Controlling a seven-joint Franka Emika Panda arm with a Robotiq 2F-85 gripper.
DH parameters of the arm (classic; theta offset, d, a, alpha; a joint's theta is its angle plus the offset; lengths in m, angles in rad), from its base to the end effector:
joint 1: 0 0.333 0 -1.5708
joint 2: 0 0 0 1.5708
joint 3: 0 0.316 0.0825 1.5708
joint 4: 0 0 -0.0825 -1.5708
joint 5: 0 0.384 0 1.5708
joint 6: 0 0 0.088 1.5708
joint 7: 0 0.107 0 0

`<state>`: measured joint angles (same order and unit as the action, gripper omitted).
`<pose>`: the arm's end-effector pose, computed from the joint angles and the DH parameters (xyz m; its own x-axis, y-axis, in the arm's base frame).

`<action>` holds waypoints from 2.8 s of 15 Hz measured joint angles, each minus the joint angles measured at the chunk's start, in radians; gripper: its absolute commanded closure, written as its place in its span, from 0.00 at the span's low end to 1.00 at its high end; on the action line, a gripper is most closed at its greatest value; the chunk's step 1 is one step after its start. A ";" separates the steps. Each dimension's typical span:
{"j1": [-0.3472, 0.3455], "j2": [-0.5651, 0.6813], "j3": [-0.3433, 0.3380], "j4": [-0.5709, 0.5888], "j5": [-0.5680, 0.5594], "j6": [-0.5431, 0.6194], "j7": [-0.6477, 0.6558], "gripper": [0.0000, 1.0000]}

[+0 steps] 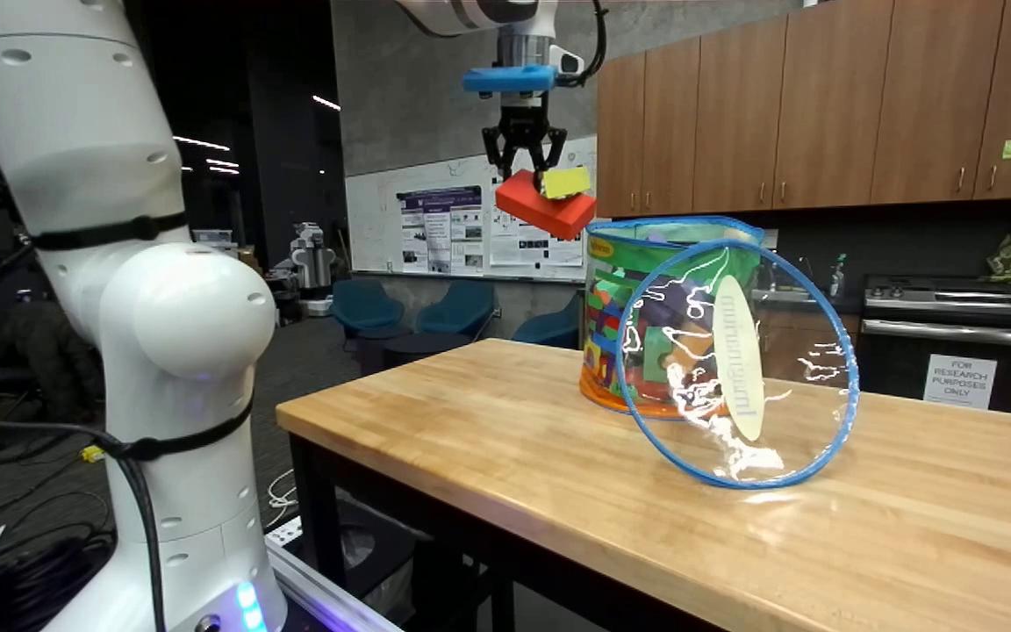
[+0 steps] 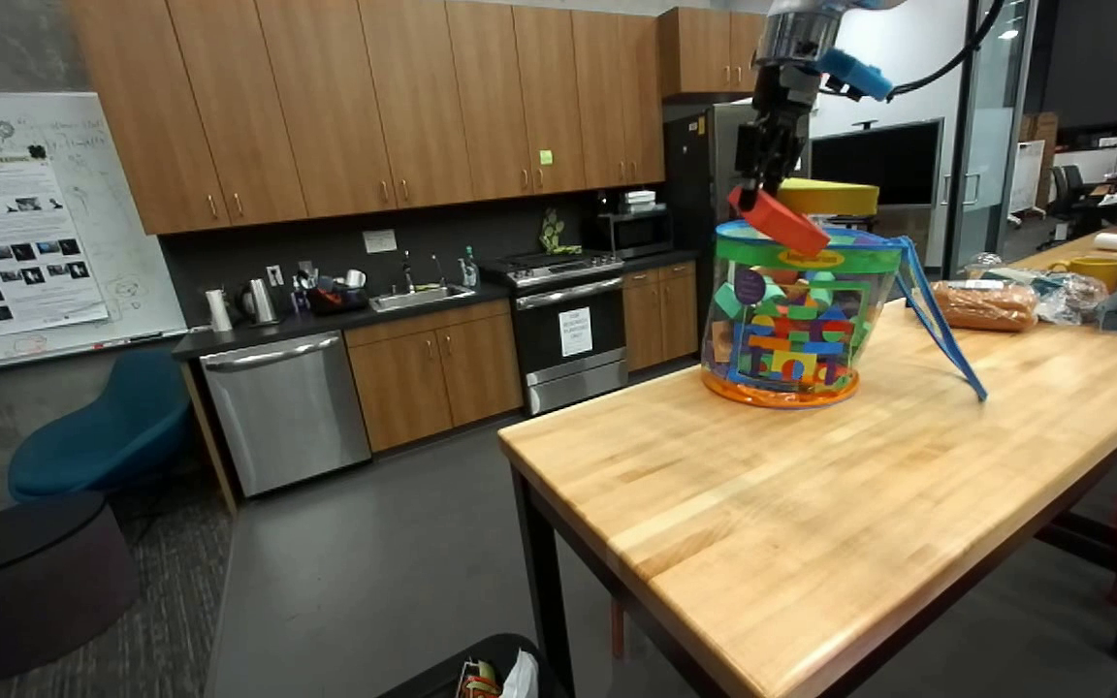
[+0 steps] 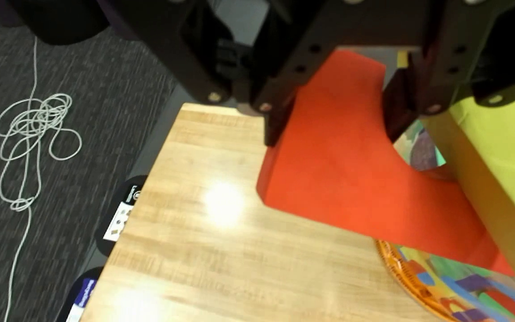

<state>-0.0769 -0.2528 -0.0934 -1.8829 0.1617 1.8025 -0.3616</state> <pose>0.4887 -0.0759 0.6297 0.9635 0.1511 0.2208 0.1792 -0.9773 -0.1129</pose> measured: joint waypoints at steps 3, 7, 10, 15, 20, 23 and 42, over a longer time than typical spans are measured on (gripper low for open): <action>0.046 -0.107 0.018 -0.140 0.000 0.013 -0.022 0.72; 0.107 -0.225 0.037 -0.315 0.000 0.041 -0.045 0.72; 0.150 -0.279 0.046 -0.440 0.000 0.089 -0.069 0.72; 0.219 -0.296 0.052 -0.590 0.000 0.199 -0.104 0.72; 0.273 -0.296 0.068 -0.698 0.001 0.293 -0.105 0.48; 0.299 -0.296 0.077 -0.739 0.001 0.333 -0.105 0.35; 0.314 -0.335 0.027 -0.639 0.019 0.340 -0.104 0.00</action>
<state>0.2367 -0.5878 -0.0661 -2.5214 0.1806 2.1421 -0.4653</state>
